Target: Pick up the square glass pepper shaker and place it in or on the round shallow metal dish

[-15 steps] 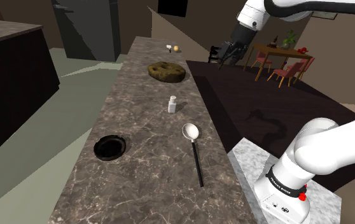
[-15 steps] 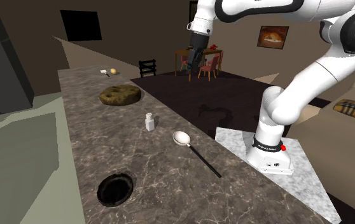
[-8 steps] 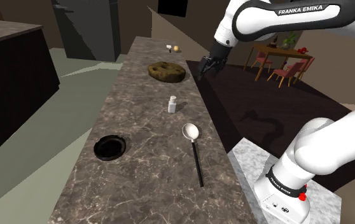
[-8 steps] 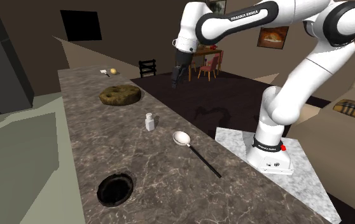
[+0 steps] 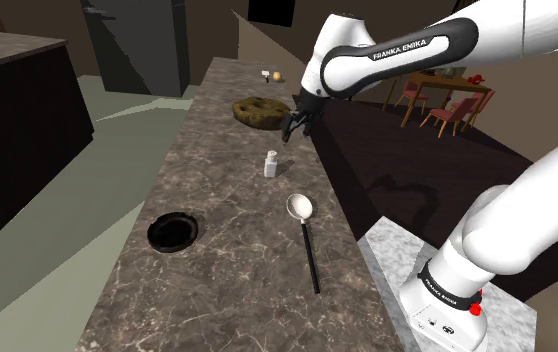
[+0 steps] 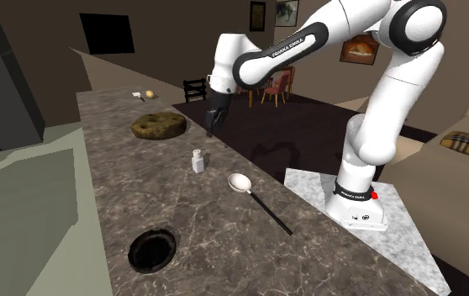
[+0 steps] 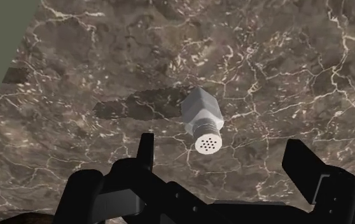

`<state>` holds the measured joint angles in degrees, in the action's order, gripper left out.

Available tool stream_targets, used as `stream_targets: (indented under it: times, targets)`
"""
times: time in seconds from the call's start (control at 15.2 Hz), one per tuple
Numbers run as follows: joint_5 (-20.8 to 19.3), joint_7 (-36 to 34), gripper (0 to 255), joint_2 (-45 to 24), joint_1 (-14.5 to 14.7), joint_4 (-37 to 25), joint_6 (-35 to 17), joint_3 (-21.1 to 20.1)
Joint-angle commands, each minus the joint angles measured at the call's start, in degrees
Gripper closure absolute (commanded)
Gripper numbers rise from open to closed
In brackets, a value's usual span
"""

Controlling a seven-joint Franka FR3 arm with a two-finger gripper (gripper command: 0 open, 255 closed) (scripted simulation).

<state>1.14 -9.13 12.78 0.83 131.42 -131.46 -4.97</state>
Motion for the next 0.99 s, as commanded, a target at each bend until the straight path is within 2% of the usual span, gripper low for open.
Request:
stream_targets:
  times: [0.0,0.33,0.92]
  targets:
    - [-1.15,-0.84,0,-3.92,-0.11,-0.96,-3.10,-0.51]
    - [-5.08,-3.94,0,-14.40,-0.04,-5.84,-8.75,-1.42]
    - [-6.29,-4.77,0,-19.05,0.00,-5.46,-13.74,-1.16]
